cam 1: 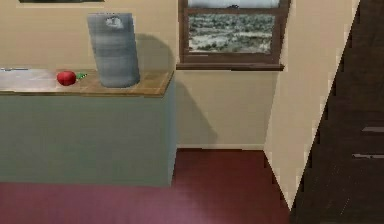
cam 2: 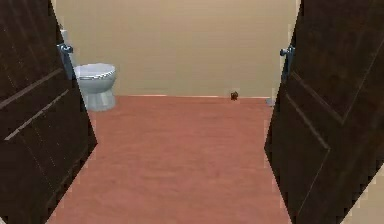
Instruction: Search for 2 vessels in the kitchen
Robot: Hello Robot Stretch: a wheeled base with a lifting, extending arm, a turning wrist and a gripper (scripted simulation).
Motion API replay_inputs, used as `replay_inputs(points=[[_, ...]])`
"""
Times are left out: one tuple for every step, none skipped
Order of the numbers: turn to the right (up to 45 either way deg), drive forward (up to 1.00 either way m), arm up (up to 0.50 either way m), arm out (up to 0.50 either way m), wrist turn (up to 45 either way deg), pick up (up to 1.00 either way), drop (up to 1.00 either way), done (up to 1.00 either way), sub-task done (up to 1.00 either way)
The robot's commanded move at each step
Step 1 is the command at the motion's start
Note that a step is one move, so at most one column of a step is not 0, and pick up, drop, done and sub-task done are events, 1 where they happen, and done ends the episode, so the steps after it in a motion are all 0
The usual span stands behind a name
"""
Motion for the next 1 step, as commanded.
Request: replay_inputs(points=[[3.0,0.0,0.0,0.0,0.0,0.0,0.0,0.0,0.0]])
